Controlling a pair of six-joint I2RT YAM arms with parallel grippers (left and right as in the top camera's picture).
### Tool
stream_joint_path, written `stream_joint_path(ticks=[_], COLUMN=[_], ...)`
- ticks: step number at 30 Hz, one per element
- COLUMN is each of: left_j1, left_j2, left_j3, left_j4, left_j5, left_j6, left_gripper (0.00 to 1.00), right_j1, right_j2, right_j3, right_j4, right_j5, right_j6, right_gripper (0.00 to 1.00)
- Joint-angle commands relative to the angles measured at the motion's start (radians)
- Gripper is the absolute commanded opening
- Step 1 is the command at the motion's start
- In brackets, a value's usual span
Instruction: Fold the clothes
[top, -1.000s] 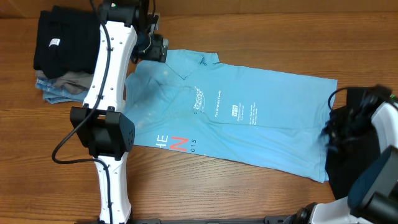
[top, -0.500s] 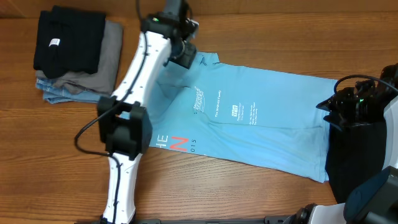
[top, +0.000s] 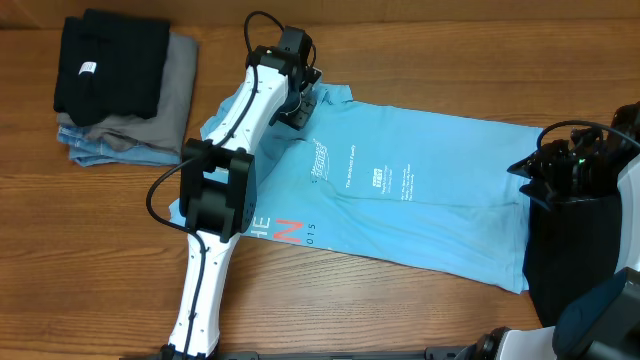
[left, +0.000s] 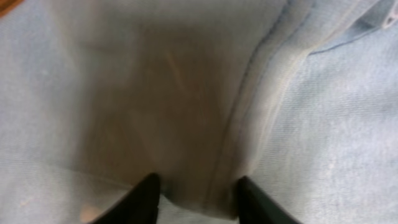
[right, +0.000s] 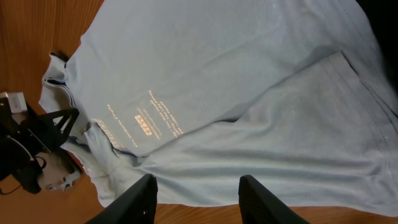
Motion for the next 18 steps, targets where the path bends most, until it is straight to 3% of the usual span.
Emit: stream_joint_path(ticks=[1,5,18], left_j1=[0.002,0.002,0.005], left_j2=[0.02,0.02,0.019], left_j3=[-0.003,-0.002,0.143], left_j4=[0.006,0.012,-0.089], left_j5=[-0.012,-0.016,-0.124], left_j6=[0.002,-0.014,-0.024], left_gripper=[0.3,0.14,0.04], right_j1=[0.006,0.006,0.006], right_j2=[-0.014,-0.014,-0.014], right_j3=[0.016,0.016,0.016], right_j4=[0.008,0.008,0.095], right_j5=[-0.011,-0.004,0.029], right_j6=[-0.008,-0.007,-0.007], right_gripper=[0.47,0.48,0.51])
